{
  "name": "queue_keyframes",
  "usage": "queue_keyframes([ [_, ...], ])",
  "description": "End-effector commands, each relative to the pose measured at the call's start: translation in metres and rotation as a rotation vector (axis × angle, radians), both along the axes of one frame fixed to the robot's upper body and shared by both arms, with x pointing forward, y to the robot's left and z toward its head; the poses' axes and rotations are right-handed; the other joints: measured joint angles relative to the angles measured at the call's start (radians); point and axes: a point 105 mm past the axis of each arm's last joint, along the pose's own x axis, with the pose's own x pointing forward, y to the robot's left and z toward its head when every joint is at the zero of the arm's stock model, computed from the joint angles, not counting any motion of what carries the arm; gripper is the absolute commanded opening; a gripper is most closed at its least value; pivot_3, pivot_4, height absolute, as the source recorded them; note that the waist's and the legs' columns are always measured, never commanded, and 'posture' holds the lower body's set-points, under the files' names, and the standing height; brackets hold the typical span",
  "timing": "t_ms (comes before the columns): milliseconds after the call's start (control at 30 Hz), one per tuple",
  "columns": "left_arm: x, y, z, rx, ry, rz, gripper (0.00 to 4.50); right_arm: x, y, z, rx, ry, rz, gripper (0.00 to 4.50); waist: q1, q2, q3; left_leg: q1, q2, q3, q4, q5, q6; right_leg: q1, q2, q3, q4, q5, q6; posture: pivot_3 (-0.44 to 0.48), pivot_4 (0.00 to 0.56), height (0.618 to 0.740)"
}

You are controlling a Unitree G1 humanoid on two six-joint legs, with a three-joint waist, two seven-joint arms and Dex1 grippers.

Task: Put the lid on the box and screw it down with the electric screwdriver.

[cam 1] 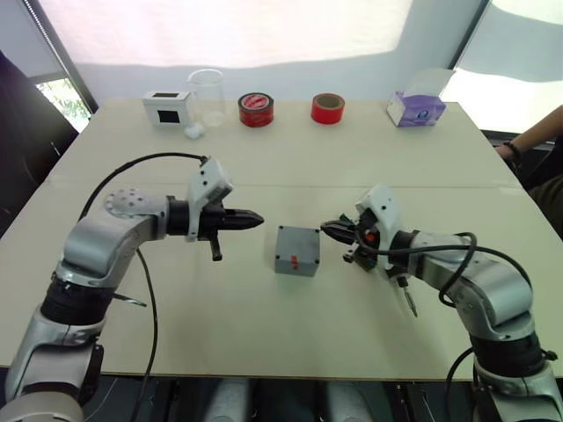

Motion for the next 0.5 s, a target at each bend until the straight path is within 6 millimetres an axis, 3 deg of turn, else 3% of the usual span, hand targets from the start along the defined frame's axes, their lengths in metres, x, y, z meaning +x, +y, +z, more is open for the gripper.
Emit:
queue_keyframes([
  [33,-0.007,0.002,0.007,0.002,-0.037,0.003,0.00,0.003,0.006,0.005,0.008,-0.052,0.012,0.02,-0.001,0.000,0.000,0.000,0.000,0.000,0.000,0.000,0.000,0.000,0.000,0.000,0.000,0.000,0.000,0.000,0.150,0.740],
  [500,-0.008,0.001,0.004,0.016,-0.040,0.002,0.00,0.005,0.001,-0.009,-0.015,-0.027,0.013,0.02,-0.002,0.000,0.000,0.000,0.000,0.000,0.000,0.000,0.000,-0.001,0.000,0.000,0.000,0.000,0.000,0.000,0.150,0.740],
])
